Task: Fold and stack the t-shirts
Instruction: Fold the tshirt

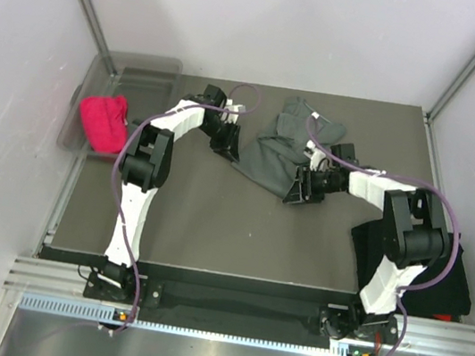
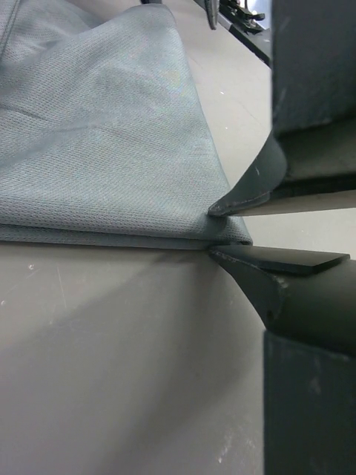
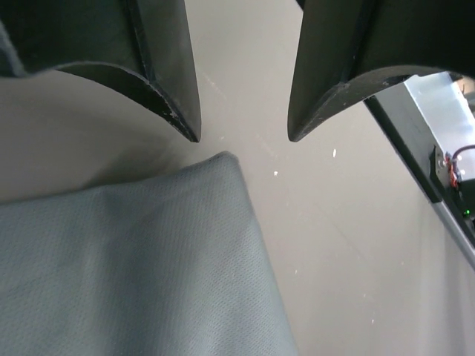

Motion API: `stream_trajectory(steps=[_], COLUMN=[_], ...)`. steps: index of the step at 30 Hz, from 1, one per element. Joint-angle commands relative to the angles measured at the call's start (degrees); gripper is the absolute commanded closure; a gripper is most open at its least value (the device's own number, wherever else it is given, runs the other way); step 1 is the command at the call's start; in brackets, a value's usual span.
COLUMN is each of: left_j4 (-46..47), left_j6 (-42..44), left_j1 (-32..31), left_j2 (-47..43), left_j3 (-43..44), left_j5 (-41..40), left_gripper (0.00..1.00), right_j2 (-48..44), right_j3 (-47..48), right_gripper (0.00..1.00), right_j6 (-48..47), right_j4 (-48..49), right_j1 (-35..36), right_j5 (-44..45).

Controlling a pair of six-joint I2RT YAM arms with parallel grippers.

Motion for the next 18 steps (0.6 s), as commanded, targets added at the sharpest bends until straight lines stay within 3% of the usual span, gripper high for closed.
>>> stream_trajectory(steps=[1,8,9,10,14,18], left_j4=[-1.01,-1.80,-1.89,-2.15,-2.24,-1.54], left_j6=[0.49,0.49,0.58,0.58,1.02,0.85], left_j1=[0.17,0.17,0.26,0.17,0.17,-0.44], left_j2=[0.11,-1.73,-1.99,-2.08,-3.05,-5.15], left_j3=[0.79,-0.87,-1.14,-1.31,-3.59,-7.19], left_j5=[1.35,2.49,2.49,2.40,2.66,2.49], left_gripper=[0.73,0.64,0.66,0.80,1.00,1.00], right_j2=[1.87,4.34,4.25,3.99,2.76,-0.92], right_j3=[3.17,4.67,4.59,4.32,3.36,1.69], right_gripper=[0.50,0.48,0.48,0.48,0.48,0.48], right_j6=[0.29,0.82,0.65,0.56,-0.14,-1.19], right_j4=[2.94,3.12,3.12,3.12,3.03,2.07], right_j1=[0.64,0.82,0.82,0.82,0.73,0.20], right_j5=[-0.19,0.16,0.16,0.25,0.60,1.04])
